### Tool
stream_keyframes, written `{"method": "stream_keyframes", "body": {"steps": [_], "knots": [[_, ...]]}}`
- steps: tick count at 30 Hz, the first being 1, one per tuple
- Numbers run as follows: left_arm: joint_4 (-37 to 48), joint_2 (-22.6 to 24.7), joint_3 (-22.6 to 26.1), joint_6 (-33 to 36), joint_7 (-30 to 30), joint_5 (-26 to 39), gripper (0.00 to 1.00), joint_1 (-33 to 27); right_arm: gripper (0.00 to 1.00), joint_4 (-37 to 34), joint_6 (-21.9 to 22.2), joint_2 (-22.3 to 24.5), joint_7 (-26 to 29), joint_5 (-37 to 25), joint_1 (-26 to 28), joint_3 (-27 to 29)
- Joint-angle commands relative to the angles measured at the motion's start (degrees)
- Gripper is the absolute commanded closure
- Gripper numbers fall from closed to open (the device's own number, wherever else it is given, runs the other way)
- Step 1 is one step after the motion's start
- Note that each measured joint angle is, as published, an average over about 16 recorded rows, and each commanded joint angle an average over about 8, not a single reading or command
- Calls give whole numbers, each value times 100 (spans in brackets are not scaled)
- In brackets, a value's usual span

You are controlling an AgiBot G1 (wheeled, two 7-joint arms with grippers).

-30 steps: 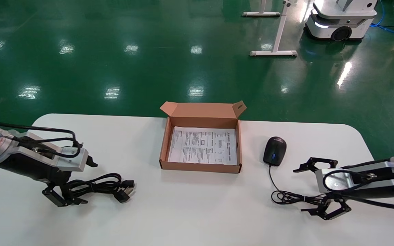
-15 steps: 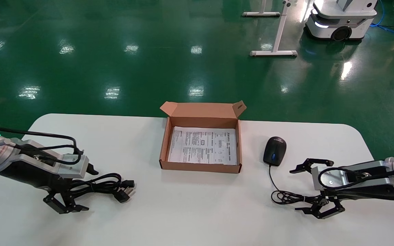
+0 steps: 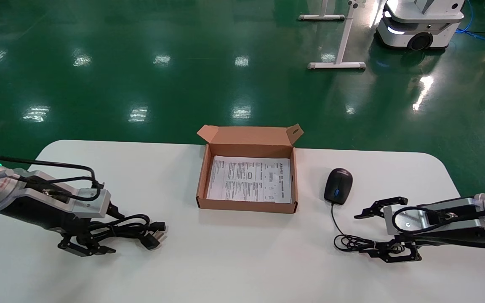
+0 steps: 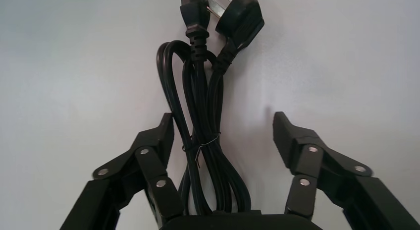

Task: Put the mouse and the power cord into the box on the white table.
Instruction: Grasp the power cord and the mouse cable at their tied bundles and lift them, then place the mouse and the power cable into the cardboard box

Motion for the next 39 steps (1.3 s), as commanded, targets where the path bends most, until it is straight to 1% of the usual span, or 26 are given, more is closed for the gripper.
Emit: {"method": "stream_keyframes", "body": {"steps": [1, 20, 25, 29, 33, 36, 39], "knots": [[-10, -3, -3, 0, -4, -5, 100, 0, 100, 12, -1, 3, 2, 2, -4, 1], [-43, -12, -15, 7, -13, -20, 100, 1, 100, 48, -7, 13, 9, 13, -15, 7], [15, -81, -122, 74, -93, -177, 100, -60, 100, 70, -47, 57, 50, 49, 79, 35], [45, -256, -259, 210, -215, -374, 100, -278, 100, 187, -153, 148, 138, 127, 349, 98], [-7, -530, -395, 287, -378, -557, 100, -728, 100, 390, -247, 217, 326, 257, 804, 209], [-81, -703, -529, 250, -565, -732, 100, -1149, 100, 552, -229, 190, 528, 379, 1210, 315], [-204, -747, -668, 129, -777, -909, 100, -1543, 100, 684, -112, 59, 729, 499, 1585, 423]]}}
